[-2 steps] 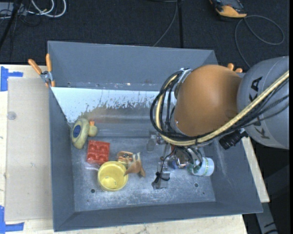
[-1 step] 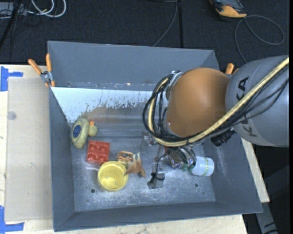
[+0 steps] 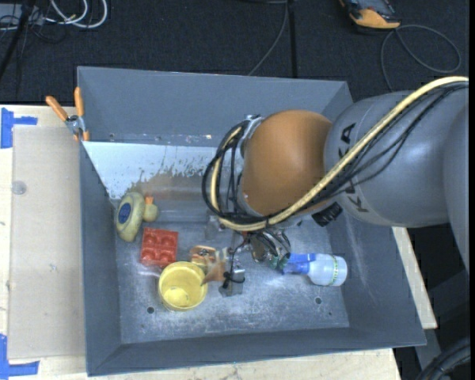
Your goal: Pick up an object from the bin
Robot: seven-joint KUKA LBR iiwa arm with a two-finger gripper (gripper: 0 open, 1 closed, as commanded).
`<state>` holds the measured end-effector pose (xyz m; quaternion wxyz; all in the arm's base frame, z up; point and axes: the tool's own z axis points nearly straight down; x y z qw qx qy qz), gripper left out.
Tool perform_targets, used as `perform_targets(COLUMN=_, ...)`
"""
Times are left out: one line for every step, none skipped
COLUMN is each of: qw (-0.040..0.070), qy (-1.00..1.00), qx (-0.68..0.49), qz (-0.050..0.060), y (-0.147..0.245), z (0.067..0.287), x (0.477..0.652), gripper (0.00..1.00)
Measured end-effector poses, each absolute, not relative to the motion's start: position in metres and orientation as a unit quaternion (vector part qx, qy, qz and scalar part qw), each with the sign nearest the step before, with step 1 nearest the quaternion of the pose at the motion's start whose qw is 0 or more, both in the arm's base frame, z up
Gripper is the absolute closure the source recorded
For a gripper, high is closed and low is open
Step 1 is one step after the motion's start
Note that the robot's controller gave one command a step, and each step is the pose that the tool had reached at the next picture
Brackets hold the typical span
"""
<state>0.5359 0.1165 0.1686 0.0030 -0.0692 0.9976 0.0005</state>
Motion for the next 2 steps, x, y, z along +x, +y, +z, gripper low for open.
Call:
perform_targets(qw=-0.001, qy=0.995, qx=-0.095, qz=0.0, y=0.12, z=0.136, x=0.541, gripper=0.0)
perform_targets(qw=0.003, qy=0.983, qx=-0.183, qz=0.0, y=0.137, z=0.111, x=0.536, gripper=0.0)
